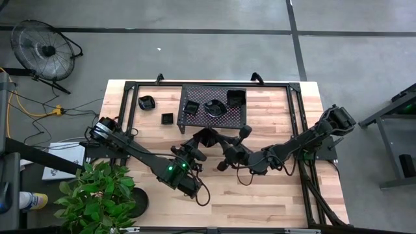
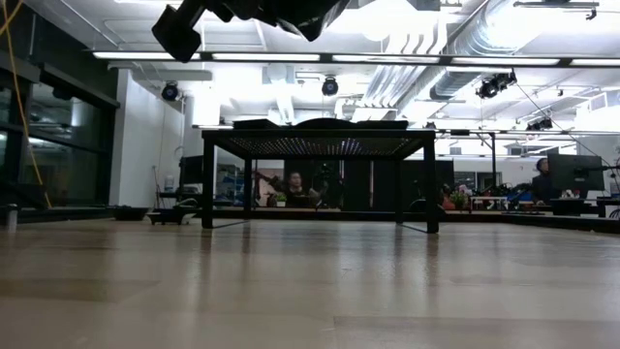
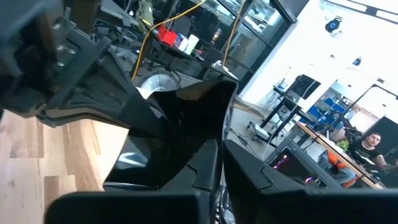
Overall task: Pick & Place Mini shaped plates
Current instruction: Stack the distorted square plate on the distorted square plates on the shelf
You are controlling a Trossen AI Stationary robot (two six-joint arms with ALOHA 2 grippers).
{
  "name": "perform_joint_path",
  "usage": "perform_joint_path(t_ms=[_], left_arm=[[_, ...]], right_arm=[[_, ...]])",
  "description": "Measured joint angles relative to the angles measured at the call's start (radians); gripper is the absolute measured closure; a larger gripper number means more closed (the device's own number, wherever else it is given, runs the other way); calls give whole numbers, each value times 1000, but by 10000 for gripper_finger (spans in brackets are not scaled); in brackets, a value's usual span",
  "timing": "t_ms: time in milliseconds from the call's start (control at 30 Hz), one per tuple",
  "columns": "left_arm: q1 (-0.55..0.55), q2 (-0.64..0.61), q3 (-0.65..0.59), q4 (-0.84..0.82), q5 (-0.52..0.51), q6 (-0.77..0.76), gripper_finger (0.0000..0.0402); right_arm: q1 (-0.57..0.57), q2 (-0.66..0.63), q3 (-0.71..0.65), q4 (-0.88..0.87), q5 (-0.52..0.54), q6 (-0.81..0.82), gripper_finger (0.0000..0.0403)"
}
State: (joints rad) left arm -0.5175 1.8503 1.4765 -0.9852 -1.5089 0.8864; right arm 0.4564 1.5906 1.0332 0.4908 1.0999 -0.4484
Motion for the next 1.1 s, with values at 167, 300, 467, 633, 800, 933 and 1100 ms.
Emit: perform_joint_path(t_ms=[167, 300, 467, 633, 800, 933, 1100], left_arm=[[0, 0, 0, 0, 0, 0, 400], [0, 0, 0, 0, 0, 0, 401], [0, 0, 0, 0, -1, 0, 401], [0, 0, 0, 0, -1, 0, 401], [-1, 0, 0, 1, 5, -1, 401], [-2, 0, 0, 4, 8, -1, 401], [-1, 0, 0, 3, 8, -1, 401]], right_arm=[[-5, 0, 0, -1, -27, 7, 337], [-11, 0, 0, -2, -28, 28, 299], [-44, 0, 0, -71, -67, 123, 288], [-57, 0, 0, -97, -80, 157, 319], [-41, -1, 0, -59, -69, 98, 373], [-34, -1, 0, -52, -47, 72, 397], [-32, -1, 0, -52, -51, 72, 398]])
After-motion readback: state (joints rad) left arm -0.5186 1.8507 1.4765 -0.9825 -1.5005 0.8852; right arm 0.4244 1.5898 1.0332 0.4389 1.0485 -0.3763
